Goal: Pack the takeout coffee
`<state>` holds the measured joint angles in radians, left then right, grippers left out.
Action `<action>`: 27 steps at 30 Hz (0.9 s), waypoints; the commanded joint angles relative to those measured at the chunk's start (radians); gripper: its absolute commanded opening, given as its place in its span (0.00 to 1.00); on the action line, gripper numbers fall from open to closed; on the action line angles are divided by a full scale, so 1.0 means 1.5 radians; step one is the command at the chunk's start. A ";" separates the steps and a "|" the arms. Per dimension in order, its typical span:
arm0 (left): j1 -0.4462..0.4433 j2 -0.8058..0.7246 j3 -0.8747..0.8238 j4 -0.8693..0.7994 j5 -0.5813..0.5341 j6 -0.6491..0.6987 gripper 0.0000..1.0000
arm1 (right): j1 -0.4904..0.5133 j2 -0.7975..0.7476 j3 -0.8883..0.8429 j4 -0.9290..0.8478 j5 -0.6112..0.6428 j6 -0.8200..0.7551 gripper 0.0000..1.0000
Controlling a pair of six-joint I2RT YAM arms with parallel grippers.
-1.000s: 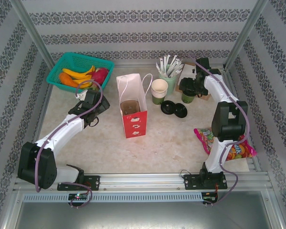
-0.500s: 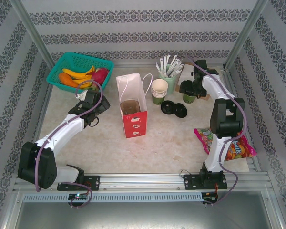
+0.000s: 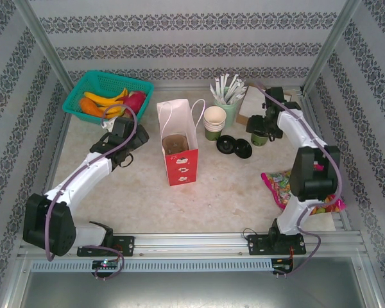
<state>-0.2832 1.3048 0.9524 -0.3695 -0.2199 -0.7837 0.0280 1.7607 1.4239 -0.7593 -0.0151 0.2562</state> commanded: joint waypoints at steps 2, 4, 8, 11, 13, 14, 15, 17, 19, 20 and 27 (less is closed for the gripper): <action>0.013 -0.039 0.036 -0.008 0.015 0.022 0.99 | 0.026 -0.096 -0.082 -0.007 -0.001 0.033 0.83; 0.014 -0.047 0.045 -0.012 0.022 0.026 1.00 | 0.043 -0.132 -0.123 -0.009 -0.007 0.045 0.83; 0.016 -0.061 0.062 -0.013 0.047 0.039 1.00 | 0.088 -0.194 -0.191 -0.016 -0.004 0.074 0.83; 0.020 -0.069 0.071 -0.011 0.071 0.041 1.00 | 0.114 -0.231 -0.232 -0.023 -0.008 0.102 0.83; 0.022 -0.072 0.078 -0.009 0.092 0.045 1.00 | 0.133 -0.251 -0.257 -0.022 -0.018 0.118 0.83; 0.023 -0.072 0.082 -0.003 0.107 0.052 1.00 | 0.146 -0.260 -0.269 -0.020 -0.024 0.127 0.83; 0.023 -0.073 0.085 0.002 0.121 0.060 1.00 | 0.158 -0.268 -0.277 -0.019 -0.029 0.132 0.83; 0.023 -0.075 0.091 0.006 0.133 0.070 1.00 | 0.182 -0.276 -0.287 -0.016 -0.034 0.137 0.83; 0.023 -0.079 0.092 0.012 0.133 0.072 1.00 | 0.211 -0.276 -0.292 -0.015 -0.033 0.138 0.83; 0.024 -0.081 0.092 0.017 0.134 0.072 0.99 | 0.224 -0.273 -0.292 -0.017 -0.028 0.135 0.83; 0.024 -0.085 0.096 0.024 0.160 0.083 1.00 | 0.298 -0.262 -0.286 -0.015 -0.020 0.140 0.83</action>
<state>-0.2596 1.1965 1.0649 -0.3653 -0.0097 -0.6910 0.4458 1.3643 0.9993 -0.7807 -0.0467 0.4454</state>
